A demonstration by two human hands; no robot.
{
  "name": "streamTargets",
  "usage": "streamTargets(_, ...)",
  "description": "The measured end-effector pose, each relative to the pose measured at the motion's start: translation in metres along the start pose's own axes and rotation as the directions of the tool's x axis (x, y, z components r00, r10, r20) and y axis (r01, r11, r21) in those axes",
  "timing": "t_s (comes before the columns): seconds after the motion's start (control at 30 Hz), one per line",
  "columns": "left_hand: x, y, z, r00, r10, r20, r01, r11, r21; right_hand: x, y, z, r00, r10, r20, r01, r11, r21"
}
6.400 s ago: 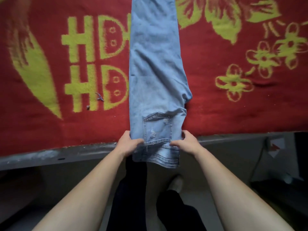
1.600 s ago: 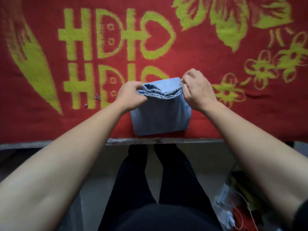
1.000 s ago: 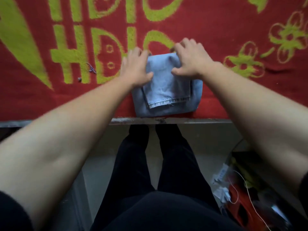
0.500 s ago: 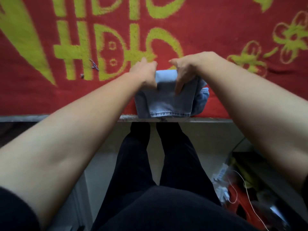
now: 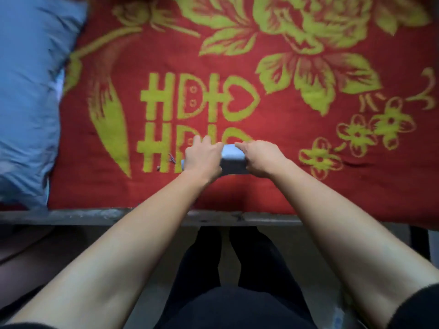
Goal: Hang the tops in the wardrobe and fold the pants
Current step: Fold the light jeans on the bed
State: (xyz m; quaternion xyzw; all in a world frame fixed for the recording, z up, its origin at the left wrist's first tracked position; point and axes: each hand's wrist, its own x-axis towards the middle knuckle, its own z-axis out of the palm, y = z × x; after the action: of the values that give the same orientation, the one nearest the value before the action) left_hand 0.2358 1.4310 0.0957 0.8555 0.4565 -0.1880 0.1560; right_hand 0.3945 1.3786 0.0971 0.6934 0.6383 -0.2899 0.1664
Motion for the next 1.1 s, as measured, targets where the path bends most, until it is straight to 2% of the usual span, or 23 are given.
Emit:
streamTargets(0.1,-0.019,-0.028,-0.081,0.980,-0.004,-0.200,0.020,0.997,0.078,-0.018,-0.031,-0.077,0.976,-0.019,-0.217,0.017,1.000,-0.009)
streamTargets(0.23,-0.065,-0.057,-0.184,0.901,-0.082,-0.427,0.137,0.985,0.100,-0.055,-0.078,-0.184,0.885,-0.108,-0.453,0.062,0.991,-0.115)
streamTargets(0.37,-0.128,-0.079,-0.251,0.772,-0.181,-0.609,0.270,0.961,0.056,-0.099,-0.124,-0.254,0.742,-0.256,-0.620,0.162,0.965,-0.205)
streamTargets(0.47,-0.178,-0.084,-0.272,0.651,-0.260,-0.713,0.384,0.923,0.014,-0.132,-0.153,-0.276,0.624,-0.372,-0.687,0.262,0.928,-0.266)
streamTargets(0.53,-0.209,-0.084,-0.273,0.581,-0.309,-0.753,0.445,0.895,-0.025,-0.152,-0.169,-0.280,0.559,-0.440,-0.703,0.317,0.897,-0.309)
streamTargets(0.6,-0.240,-0.080,-0.264,0.540,-0.349,-0.766,0.485,0.872,-0.056,-0.170,-0.181,-0.273,0.511,-0.499,-0.700,0.373,0.862,-0.343)
streamTargets(0.73,-0.306,-0.070,-0.231,0.510,-0.482,-0.712,0.581,0.804,-0.128,-0.201,-0.209,-0.240,0.443,-0.632,-0.636,0.473,0.767,-0.433)
streamTargets(0.87,-0.388,-0.067,-0.193,0.460,-0.624,-0.631,0.693,0.697,-0.184,-0.236,-0.256,-0.201,0.335,-0.775,-0.536,0.586,0.617,-0.526)
streamTargets(1.1,-0.568,-0.071,-0.146,0.244,-0.773,-0.586,0.855,0.457,-0.246,-0.337,-0.374,-0.147,0.113,-0.915,-0.388,0.757,0.332,-0.562)
